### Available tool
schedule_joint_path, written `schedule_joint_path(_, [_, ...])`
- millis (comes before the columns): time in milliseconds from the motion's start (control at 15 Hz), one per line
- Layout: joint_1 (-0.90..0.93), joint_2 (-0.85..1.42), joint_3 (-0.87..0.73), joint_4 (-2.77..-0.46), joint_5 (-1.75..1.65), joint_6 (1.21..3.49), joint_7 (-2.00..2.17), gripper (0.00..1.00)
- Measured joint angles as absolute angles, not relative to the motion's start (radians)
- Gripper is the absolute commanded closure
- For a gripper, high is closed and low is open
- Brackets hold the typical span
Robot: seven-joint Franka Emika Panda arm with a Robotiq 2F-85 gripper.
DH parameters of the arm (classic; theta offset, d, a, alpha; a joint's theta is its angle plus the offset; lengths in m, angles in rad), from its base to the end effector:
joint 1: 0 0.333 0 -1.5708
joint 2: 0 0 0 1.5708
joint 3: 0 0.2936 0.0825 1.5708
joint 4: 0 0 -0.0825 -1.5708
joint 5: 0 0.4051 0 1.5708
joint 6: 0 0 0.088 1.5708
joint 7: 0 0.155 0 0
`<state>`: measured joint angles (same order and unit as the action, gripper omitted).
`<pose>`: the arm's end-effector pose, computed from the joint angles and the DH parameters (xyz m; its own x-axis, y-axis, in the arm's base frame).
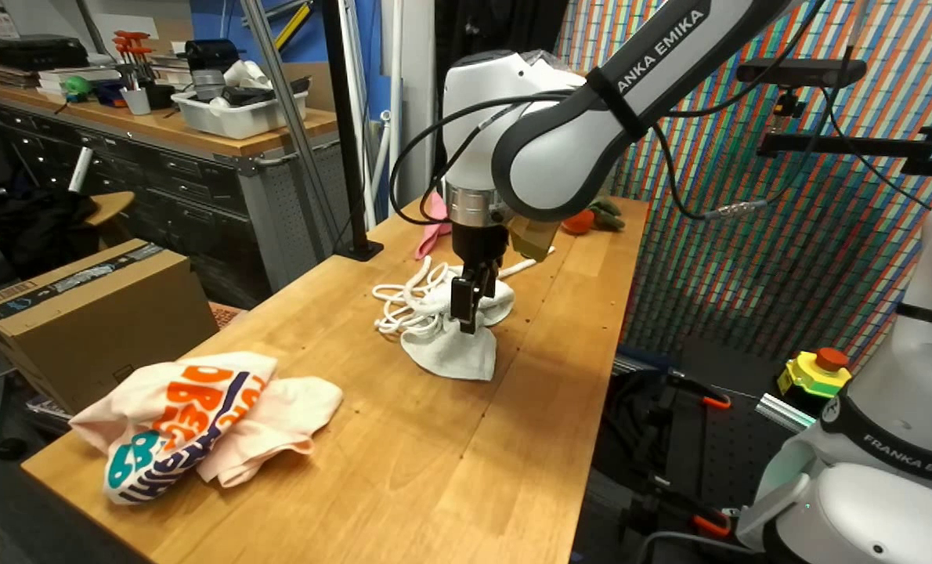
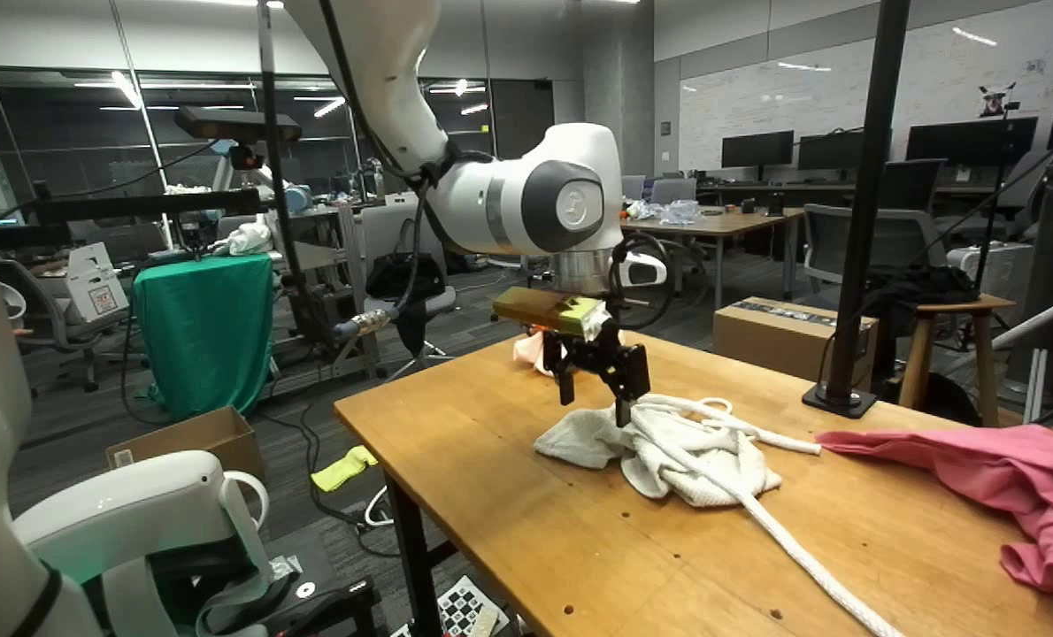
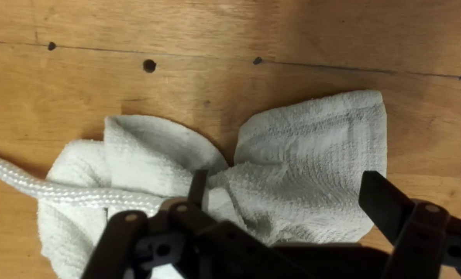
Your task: Pick up the objects and put them around the table.
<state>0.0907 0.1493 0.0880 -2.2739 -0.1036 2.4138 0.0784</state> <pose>0.5326 0.0934 0.2050 0.9844 0.1760 -0.0061 0.1760 -0.9828 0.0557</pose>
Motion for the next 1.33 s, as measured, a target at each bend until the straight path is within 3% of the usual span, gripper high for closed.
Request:
schedule_joint_path(1133, [0.04, 0.301, 0.061, -2.202, -0.042, 2.454, -0.029, 0.01])
schedule_joint_path(1200, [0.036, 0.305, 0.061, -2.201, -0.039, 2.461, -0.045, 0.26])
schedule_joint_path(1333, [0.028, 0.312, 0.061, -2.198, -0.026, 2.464, -0.073, 0.32])
